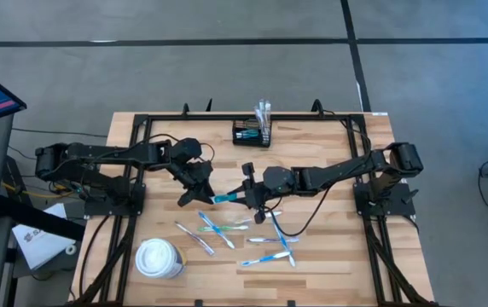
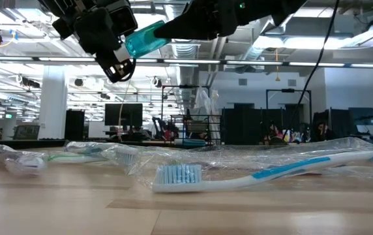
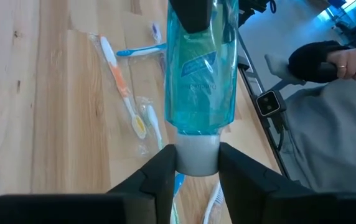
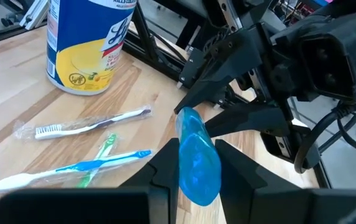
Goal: Pick & Place toothbrushing station
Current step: Put the blue mouthwash into the mesh organizer
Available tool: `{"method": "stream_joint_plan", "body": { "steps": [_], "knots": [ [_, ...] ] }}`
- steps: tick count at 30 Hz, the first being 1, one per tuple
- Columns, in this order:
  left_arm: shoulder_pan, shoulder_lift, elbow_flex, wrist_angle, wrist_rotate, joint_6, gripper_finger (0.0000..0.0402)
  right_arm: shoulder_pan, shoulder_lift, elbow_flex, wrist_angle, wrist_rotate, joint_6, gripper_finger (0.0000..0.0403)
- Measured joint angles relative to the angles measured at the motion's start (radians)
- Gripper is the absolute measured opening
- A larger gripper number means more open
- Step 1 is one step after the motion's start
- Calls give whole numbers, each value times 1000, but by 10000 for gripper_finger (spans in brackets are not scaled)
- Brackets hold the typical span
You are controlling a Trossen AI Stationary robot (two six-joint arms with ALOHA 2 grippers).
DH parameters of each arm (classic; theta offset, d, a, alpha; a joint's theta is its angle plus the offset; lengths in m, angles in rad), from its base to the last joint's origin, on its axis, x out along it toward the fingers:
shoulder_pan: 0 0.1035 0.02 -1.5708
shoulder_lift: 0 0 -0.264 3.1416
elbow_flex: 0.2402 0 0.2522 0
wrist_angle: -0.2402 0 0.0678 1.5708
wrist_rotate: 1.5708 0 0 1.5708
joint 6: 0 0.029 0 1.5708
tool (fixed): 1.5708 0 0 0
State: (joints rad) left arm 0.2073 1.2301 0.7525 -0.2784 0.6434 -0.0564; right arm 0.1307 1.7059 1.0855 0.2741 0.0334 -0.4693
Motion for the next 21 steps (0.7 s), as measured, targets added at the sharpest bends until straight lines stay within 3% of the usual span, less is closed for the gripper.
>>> {"method": "stream_joint_plan", "body": {
  "steps": [11, 21],
  "knots": [
    [1, -67, -1, 1, -10, 59, 113, 0, -9, 2, 12, -5, 29, 71],
    [1, -157, -8, 19, -89, 100, 113, 0, -79, -2, -9, -3, 80, 70]
  ]
}}
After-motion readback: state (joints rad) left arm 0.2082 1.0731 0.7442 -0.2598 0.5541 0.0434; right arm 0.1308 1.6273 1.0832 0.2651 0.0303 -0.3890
